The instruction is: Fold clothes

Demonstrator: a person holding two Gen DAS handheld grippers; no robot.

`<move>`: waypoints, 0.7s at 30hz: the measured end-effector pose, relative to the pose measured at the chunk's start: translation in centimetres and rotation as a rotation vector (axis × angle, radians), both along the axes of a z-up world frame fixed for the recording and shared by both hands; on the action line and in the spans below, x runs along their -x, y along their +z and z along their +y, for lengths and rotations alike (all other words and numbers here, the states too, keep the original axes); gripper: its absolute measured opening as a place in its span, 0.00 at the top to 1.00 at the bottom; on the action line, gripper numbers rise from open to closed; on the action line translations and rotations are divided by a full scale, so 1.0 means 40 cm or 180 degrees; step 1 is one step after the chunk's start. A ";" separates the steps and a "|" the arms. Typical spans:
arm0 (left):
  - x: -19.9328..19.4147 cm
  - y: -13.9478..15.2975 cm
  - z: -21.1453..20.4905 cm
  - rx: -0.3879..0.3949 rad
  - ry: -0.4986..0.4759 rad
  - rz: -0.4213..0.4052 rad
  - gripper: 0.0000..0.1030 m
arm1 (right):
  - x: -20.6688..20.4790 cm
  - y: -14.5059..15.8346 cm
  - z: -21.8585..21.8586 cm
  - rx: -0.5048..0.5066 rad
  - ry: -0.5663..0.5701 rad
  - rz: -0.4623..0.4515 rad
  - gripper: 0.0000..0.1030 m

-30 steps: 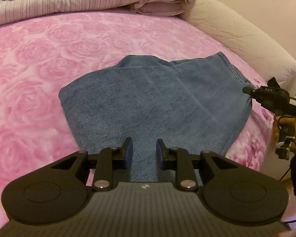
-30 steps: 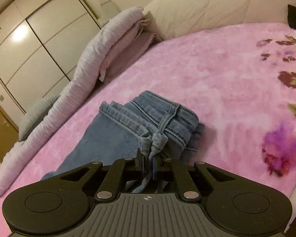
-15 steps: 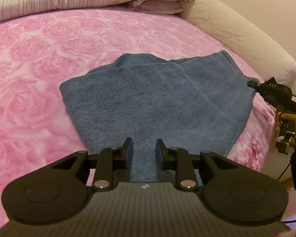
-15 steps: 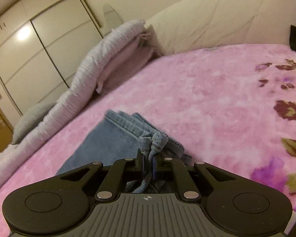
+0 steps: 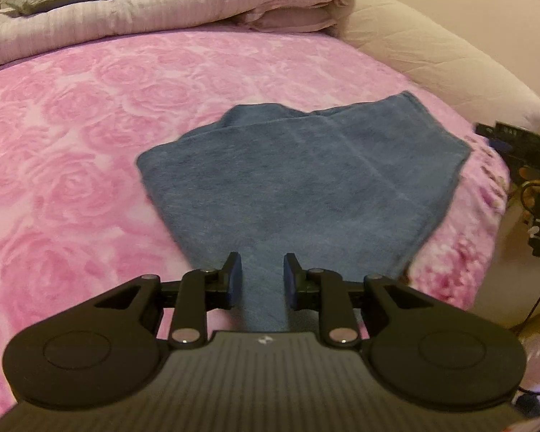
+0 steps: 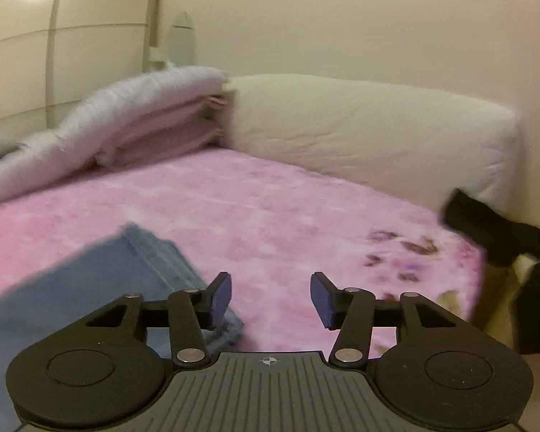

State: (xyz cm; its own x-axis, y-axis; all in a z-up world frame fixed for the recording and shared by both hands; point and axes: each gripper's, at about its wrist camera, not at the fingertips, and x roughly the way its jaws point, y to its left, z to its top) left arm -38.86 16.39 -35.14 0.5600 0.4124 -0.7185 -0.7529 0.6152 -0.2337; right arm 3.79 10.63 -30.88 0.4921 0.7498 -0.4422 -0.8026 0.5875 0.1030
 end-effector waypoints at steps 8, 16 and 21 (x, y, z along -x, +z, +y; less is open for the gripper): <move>-0.016 -0.038 -0.056 -0.0017 0.0025 0.0180 0.81 | 0.119 -0.124 0.042 0.0579 0.0968 0.0388 0.51; -0.018 -0.021 -0.094 -0.0001 0.0161 0.0220 0.79 | 0.267 -0.070 -0.010 0.0480 0.1207 0.0245 0.51; -0.028 0.008 -0.121 -0.0074 0.0330 0.0420 0.79 | 0.317 -0.132 0.008 0.0894 0.1136 0.0342 0.50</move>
State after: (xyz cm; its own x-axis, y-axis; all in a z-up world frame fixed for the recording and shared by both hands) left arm -37.72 11.55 -34.82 0.4149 0.4805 -0.7726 -0.8359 0.5367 -0.1151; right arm -8.90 10.94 -36.14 0.1653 0.7080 -0.6866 -0.9531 0.2936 0.0732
